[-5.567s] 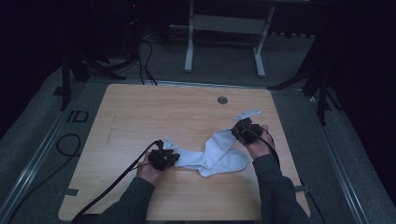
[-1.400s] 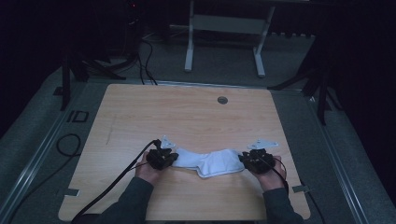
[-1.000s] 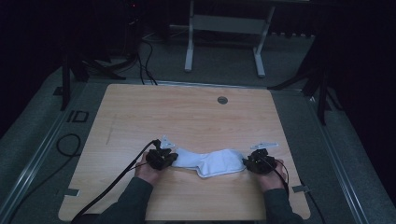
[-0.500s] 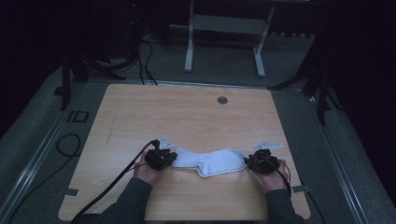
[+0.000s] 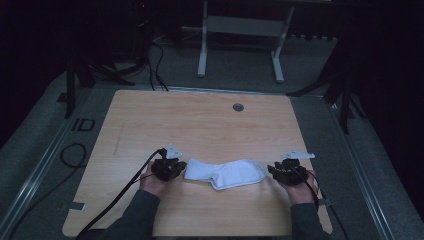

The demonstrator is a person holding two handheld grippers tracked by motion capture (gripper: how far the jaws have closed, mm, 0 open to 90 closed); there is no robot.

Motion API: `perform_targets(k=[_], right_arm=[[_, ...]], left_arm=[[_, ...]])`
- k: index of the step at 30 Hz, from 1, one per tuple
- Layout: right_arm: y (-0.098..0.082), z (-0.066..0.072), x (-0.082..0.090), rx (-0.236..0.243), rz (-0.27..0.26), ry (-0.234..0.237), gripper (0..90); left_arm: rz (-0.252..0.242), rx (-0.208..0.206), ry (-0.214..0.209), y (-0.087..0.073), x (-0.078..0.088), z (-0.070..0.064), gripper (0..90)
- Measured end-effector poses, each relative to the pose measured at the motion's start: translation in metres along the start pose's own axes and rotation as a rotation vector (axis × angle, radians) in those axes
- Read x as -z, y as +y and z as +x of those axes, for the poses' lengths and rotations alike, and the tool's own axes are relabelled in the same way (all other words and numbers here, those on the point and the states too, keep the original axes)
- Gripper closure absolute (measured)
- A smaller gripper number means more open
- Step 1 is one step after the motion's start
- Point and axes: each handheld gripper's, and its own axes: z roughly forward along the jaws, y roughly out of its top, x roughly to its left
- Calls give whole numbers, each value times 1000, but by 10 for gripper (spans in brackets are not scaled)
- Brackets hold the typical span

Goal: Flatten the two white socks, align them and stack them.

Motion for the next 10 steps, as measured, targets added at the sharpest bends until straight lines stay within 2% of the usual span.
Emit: perform_targets(k=[10], right_arm=[[-3, -6, -2, -13, -1, -12, 629]], left_arm=[[11, 13, 14, -4, 2, 7, 872]])
